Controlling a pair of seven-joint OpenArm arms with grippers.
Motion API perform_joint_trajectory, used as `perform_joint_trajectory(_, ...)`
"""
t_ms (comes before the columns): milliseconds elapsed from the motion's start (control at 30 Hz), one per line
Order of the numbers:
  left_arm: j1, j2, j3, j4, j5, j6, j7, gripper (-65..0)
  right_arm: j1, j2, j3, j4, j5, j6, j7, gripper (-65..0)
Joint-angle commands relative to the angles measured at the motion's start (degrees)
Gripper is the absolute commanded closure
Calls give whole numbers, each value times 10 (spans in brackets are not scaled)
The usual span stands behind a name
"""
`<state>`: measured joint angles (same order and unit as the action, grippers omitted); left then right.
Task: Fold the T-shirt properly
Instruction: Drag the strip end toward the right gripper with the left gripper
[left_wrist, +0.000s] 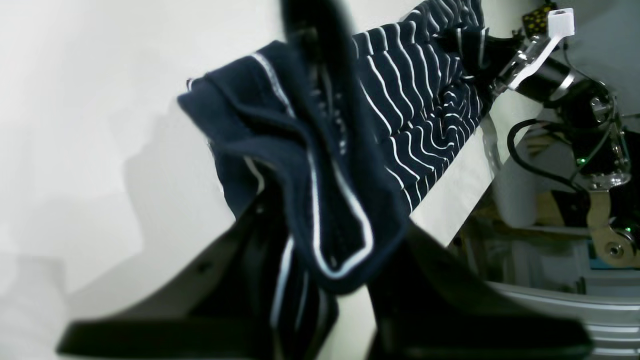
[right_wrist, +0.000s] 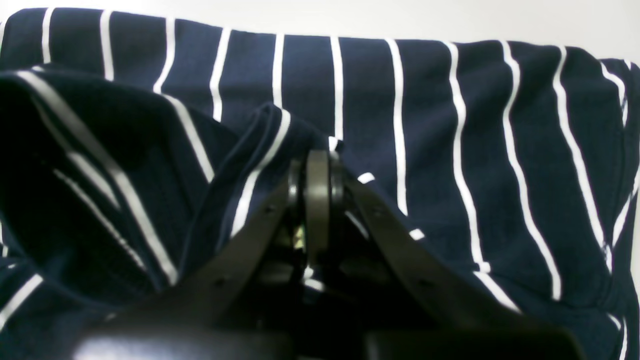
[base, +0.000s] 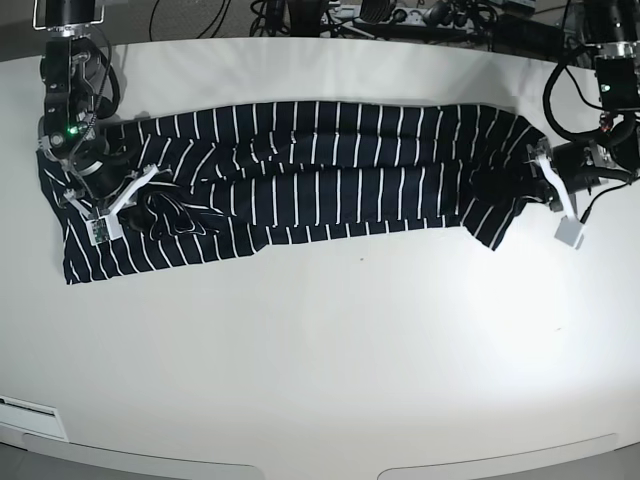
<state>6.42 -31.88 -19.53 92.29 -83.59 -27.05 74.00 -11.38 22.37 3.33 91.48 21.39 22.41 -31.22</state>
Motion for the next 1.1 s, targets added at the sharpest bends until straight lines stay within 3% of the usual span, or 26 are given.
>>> perform_joint_trajectory(0, -7, -10, -4, 9, -14, -4, -7, 0, -8, 2, -8, -5, -6, 10, -56, 0)
perform_joint_trajectory(300, -36, 76, 12, 9, -14, -4, -32, 0, -8, 2, -8, -5, -5, 10, -59, 0)
perform_joint_trajectory(500, -54, 140, 63, 9, -14, -5, -33, 0, -8, 2, -8, -5, -5, 9, -59, 0)
perform_joint_trajectory(733, -71, 204, 100, 9, -14, -56, -44, 0, -8, 2, -8, -5, -5, 9, -61, 0)
perform_joint_trajectory(1067, -77, 277, 102, -20, 37, -56, -80, 0, -8, 2, -8, -5, -5, 10, -61, 0)
